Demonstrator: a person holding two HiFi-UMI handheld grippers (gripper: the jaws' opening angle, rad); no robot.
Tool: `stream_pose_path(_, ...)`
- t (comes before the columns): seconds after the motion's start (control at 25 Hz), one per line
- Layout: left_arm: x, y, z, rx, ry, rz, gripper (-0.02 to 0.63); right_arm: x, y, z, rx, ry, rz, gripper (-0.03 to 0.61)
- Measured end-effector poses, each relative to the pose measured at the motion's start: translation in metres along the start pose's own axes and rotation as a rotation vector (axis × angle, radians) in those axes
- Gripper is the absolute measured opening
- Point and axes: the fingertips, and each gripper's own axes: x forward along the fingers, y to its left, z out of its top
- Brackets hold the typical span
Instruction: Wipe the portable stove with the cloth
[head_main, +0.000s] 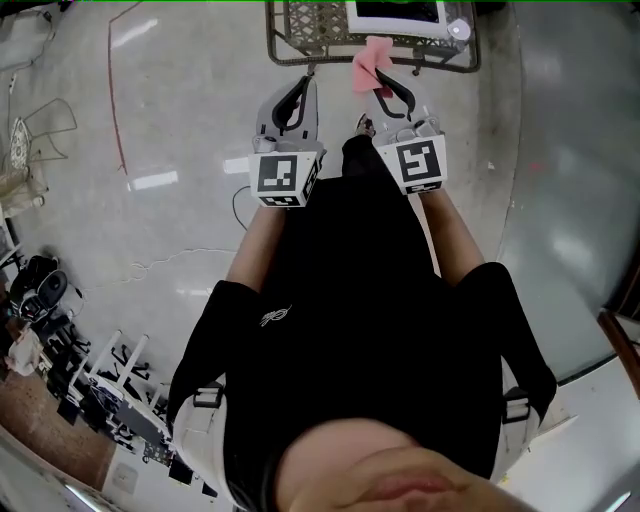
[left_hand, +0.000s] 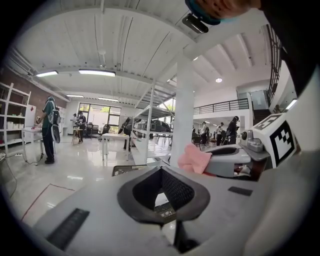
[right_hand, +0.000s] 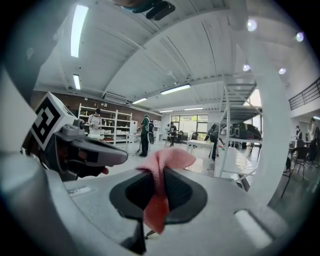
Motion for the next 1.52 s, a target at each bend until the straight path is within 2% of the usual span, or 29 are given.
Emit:
stream_pose_path(0.28, 0.065, -0.001, -0.026, -0.058, 0.121, 0.055, 0.000, 0.024, -0.047, -0.045, -0.062, 0.128, 0.091, 0.040)
stream_pose_path(0.4, 0.078, 0.001, -0.039, -0.073, 0.168, 0.079, 0.000, 0.031, -0.060, -0.068, -0.052, 0.186, 0.128, 0.041)
stream_pose_path(0.72, 0.103, 0.023, -0.062, -0.075, 0.260, 0.107, 0.000, 0.061, -0.078, -0.092, -0.004, 0.264, 0.164, 0.041)
stream_pose_path(1.0, 0.142, 0.046, -0.069, -0.108, 0.300, 0.046, 0.000, 0.093, -0.084, -0.111, 0.031, 0.381, 0.161, 0.043)
stream_pose_path(1.24, 0.179, 0.078, -0.075, -0.106, 0.337, -0.025, 0.000, 0.135, -0.085, -0.152, 0.042, 0.519, 0.171, 0.048)
stream_pose_path(1.36, 0.196, 0.096, -0.079, -0.120, 0.364, -0.065, 0.000, 0.159, -0.085, -0.181, -0.018, 0.591, 0.159, 0.048)
stream_pose_path(1.52, 0.212, 0.117, -0.085, -0.118, 0.406, -0.121, 0.000, 0.177, -0.079, -0.220, -0.142, 0.699, 0.189, 0.054)
